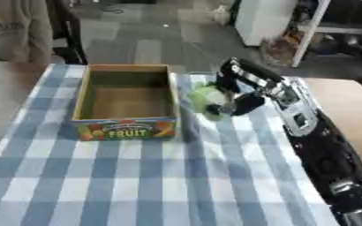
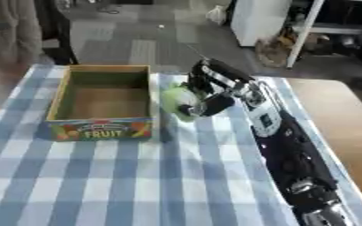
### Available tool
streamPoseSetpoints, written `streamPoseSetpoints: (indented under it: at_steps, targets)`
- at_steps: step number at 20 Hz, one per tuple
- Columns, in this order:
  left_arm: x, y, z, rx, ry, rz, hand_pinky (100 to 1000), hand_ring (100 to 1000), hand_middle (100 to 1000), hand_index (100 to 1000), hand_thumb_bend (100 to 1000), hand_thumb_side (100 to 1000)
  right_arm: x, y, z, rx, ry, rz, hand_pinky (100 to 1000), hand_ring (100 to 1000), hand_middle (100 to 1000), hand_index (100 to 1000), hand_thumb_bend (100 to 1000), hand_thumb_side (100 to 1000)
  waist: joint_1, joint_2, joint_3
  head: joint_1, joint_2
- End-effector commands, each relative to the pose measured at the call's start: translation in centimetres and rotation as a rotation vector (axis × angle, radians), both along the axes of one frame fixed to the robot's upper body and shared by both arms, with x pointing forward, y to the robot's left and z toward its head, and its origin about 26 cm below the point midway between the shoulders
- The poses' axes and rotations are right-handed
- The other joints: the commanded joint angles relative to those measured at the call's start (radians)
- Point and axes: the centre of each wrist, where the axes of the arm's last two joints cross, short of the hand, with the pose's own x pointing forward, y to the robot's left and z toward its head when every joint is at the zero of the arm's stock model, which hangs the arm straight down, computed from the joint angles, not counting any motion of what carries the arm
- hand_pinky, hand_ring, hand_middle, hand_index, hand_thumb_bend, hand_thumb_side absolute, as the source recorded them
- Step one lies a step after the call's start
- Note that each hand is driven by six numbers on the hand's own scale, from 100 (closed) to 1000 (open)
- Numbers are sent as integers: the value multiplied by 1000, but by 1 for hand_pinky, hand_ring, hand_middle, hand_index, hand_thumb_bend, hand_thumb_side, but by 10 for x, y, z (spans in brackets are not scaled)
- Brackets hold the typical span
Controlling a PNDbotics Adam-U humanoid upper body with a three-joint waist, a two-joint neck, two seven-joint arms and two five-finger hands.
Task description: Pick up objects on the table and place them in the box.
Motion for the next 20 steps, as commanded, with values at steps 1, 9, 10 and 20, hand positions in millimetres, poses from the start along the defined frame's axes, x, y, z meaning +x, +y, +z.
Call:
streamPoseSetpoints:
  at_steps: [1, 9, 10, 20]
  targets:
    - [-1, -1, 9, 9, -31, -18, 610, 583, 593, 655, 100, 595, 2, 32, 28, 0, -86, 70, 229, 307, 331, 413, 435, 255, 10, -13, 5, -5, -7]
    - [0, -6, 9, 0, -33, -44, 610, 584, 593, 654, 100, 596, 3, 119, 44, 15, -111, 205, 225, 304, 327, 413, 433, 238, 23, -6, 34, -20, -12]
    - [0, -7, 9, -2, -32, -48, 610, 584, 593, 655, 100, 596, 3, 128, 43, 17, -104, 208, 225, 304, 327, 413, 433, 239, 26, -6, 38, -24, -12]
    - [0, -10, 8, -12, -28, -67, 610, 584, 593, 656, 100, 597, 15, 165, 29, 3, -82, 50, 227, 304, 321, 410, 435, 257, 39, -6, 61, -38, -11]
